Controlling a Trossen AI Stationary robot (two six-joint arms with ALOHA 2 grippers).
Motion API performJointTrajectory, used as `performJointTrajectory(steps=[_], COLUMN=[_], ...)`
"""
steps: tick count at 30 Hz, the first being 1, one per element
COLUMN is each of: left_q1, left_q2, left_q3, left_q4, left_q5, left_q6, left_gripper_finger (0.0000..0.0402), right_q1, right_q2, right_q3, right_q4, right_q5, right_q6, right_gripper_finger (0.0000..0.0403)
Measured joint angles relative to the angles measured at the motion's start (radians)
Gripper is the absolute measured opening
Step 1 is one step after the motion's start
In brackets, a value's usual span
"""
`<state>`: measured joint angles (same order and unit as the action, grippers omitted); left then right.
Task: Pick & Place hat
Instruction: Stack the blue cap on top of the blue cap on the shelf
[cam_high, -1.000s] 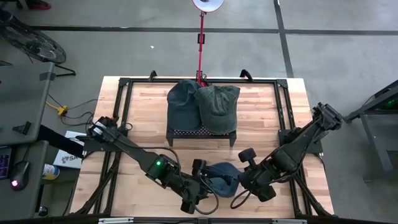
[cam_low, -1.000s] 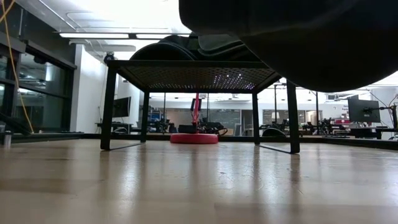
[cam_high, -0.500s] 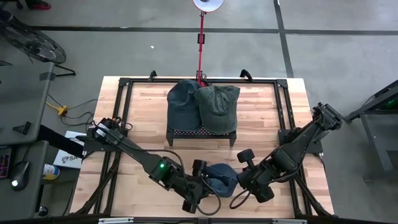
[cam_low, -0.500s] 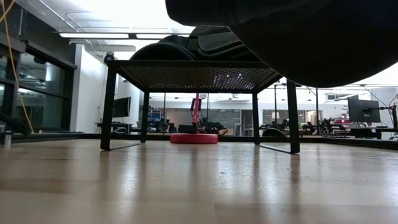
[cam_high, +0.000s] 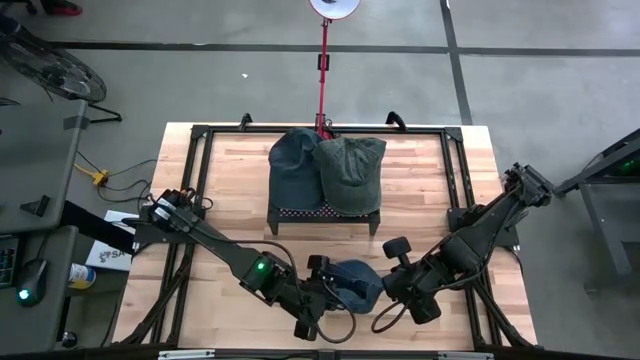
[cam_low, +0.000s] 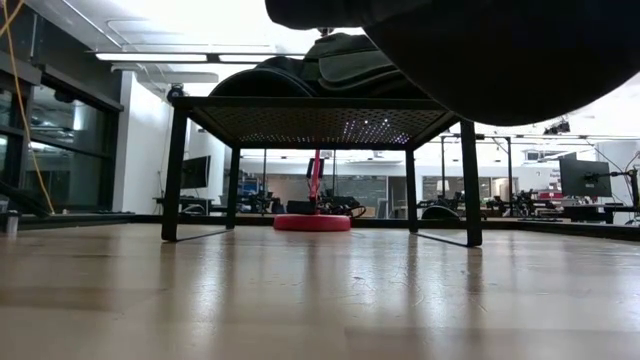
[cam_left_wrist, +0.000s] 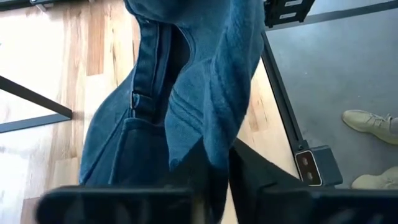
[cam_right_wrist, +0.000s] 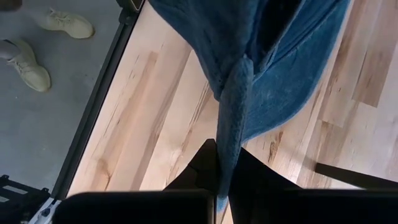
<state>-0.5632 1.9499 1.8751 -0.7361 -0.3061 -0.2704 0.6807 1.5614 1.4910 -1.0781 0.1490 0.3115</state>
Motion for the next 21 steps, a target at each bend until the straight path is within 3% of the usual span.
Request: performJointTrajectory(steps=[2, 9, 17, 21], left_q1=[0.0, 0.0, 0.0, 0.0], left_q2=[0.0, 0.0, 0.0, 0.001], left_q3=[0.0, 0.0, 0.064, 0.158], left_q4=[0.0, 0.0, -0.006, -0.098], left_q5=[0.001, 0.011, 0.058, 0.09], left_q6=[-0.004, -0.058, -0.09, -0.158], left_gripper_finger=[0.0021, 0.0023, 0.0023, 0.0023], right_q1=[0.0, 0.0, 0.0, 0.0], right_q2=[-0.006, -0.03, -0.053, -0.053], right_q3=[0.0, 0.0, 0.0, 0.0], right_q4=[0.0, 0.001, 0.038, 0.043], right_q5=[0.0, -0.006, -0.065, -0.091], right_q6=[0.002, 0.028, 0.031, 0.104], right_gripper_finger=[0.0003, 0.001, 0.0086, 0.0126])
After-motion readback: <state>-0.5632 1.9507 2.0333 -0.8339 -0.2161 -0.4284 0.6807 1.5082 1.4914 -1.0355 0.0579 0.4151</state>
